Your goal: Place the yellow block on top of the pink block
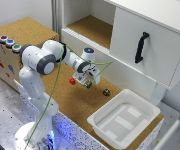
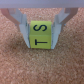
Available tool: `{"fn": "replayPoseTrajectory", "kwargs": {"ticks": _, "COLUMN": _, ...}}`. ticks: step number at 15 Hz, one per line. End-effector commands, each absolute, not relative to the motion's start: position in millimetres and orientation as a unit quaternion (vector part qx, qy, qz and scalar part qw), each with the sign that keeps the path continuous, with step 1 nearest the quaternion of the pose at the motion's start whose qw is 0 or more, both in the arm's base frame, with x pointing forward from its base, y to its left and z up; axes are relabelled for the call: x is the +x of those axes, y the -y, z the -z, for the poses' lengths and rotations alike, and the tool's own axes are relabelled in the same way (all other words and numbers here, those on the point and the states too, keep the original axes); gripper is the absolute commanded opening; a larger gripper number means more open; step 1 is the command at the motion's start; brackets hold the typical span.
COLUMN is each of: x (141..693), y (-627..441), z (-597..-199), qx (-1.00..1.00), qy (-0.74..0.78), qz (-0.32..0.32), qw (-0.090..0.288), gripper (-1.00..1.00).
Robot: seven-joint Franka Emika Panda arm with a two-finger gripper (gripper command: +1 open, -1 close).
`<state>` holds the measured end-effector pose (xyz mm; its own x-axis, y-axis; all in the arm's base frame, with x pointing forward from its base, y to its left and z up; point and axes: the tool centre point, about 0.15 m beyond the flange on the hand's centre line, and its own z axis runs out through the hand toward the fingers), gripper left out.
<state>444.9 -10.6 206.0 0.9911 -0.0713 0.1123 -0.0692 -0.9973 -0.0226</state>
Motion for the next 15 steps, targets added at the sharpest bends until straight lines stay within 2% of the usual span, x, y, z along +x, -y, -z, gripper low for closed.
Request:
{"fn": "replayPoseTrajectory", "kwargs": {"ticks": 1, "x": 447.7, "y": 7.4, "z": -218.4, "qx": -0.998, "qy": -0.034, "qz": 0.054, "qw": -0.028, "gripper": -1.00}}
{"fn": "replayPoseTrajectory", "kwargs": {"ticks": 3, "x": 439.1, "y": 0.1, "z": -240.0, "qx": -0.997, "qy": -0.032, "qz": 0.064, "qw": -0.027, "gripper": -1.00}}
{"fn": "replayPoseTrajectory", "kwargs": {"ticks": 7, "x": 408.6, "y": -21.6, "z": -286.6, "qx": -0.995, "qy": 0.010, "qz": 0.084, "qw": -0.046, "gripper": -1.00}}
{"fn": "replayPoseTrajectory", "kwargs": {"ticks": 9, "x": 388.8, "y": -28.8, "z": -293.2, "qx": -0.995, "qy": 0.030, "qz": 0.083, "qw": -0.043, "gripper": -1.00}}
{"fn": "replayPoseTrajectory", "kwargs": {"ticks": 15, "x": 331.4, "y": -50.3, "z": -287.4, "qx": -0.995, "qy": 0.059, "qz": 0.080, "qw": -0.003, "gripper": -1.00}}
